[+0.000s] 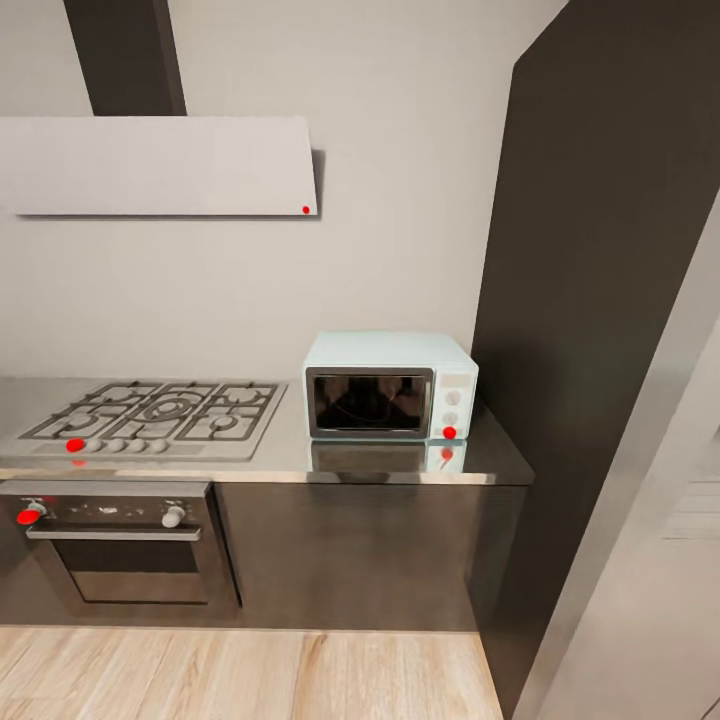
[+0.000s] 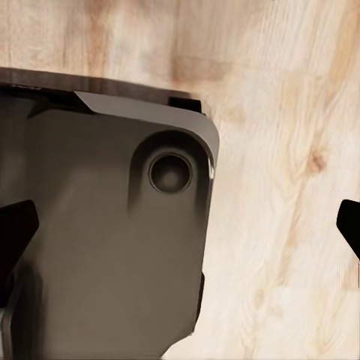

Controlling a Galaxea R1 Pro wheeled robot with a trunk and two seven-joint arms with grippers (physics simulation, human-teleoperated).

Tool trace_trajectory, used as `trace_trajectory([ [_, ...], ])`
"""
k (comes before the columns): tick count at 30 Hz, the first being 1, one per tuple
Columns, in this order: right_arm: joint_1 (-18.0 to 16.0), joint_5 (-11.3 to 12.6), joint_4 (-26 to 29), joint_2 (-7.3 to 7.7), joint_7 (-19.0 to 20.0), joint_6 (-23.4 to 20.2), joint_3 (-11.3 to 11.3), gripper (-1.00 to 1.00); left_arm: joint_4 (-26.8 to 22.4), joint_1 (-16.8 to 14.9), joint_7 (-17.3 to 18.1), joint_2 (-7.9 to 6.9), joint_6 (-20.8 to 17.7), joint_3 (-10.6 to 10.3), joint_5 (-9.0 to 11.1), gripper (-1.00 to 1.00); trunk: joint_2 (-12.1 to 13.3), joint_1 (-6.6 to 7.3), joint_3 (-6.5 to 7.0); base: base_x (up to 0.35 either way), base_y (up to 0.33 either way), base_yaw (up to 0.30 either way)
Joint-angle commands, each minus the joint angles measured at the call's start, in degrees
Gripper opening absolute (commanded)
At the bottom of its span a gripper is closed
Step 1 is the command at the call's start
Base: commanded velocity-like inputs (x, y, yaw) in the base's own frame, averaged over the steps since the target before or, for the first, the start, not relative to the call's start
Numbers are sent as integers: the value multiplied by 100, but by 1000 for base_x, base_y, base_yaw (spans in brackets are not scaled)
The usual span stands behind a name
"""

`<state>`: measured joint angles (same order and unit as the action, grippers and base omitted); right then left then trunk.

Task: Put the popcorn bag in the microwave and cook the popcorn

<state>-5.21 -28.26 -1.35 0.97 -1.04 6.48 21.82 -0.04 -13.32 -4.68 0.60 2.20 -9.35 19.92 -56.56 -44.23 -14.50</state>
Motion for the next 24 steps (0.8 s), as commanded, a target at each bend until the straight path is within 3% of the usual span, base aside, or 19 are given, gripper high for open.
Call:
trace_trajectory([
  [1,-6,-72,-14,0,-4,22,36,100,4,-4,-19,2,18,-47,46,100,-5,0,-7,0,0,0],
  [5,-6,-76,86,-30,149,56,59,100,4,-4,-18,-6,18,-49,51,100,-5,0,-7,0,0,0],
  [7,-6,-67,657,-118,195,55,67,100,4,-4,-16,-6,18,-49,47,100,-5,0,-7,0,0,0],
  [9,-6,-62,1509,-337,325,-62,58,100,4,-4,-16,-7,18,-49,41,100,-5,0,-7,0,0,0],
  [10,-8,-64,2327,-491,648,-456,33,100,4,-4,-16,-7,18,-49,29,100,-5,0,-7,0,0,0],
  [14,-11,-47,3867,-743,1488,-1578,-17,100,0,-4,-15,-7,18,-49,20,100,-5,0,-7,0,0,0],
  [15,-16,-40,5053,-832,2098,-2517,-46,100,-4,-4,-15,-7,20,-49,20,100,-5,0,-7,0,0,0],
  [16,-15,-33,5520,-852,2310,-2906,-121,100,-4,-4,-15,-7,22,-49,20,100,-5,0,-7,0,0,0],
  [20,-45,-4,6560,-873,2537,-3842,-571,100,-5,-4,-15,-7,25,-49,20,100,-5,0,-7,0,0,0],
  [23,-371,-2,7124,-883,2561,-4371,-672,100,-5,-4,-15,-11,26,-49,25,100,-5,0,-7,0,0,0],
  [24,-651,0,7407,-886,2567,-4727,-747,100,-5,-4,-15,-11,26,-49,24,100,-5,0,-7,0,0,0],
])
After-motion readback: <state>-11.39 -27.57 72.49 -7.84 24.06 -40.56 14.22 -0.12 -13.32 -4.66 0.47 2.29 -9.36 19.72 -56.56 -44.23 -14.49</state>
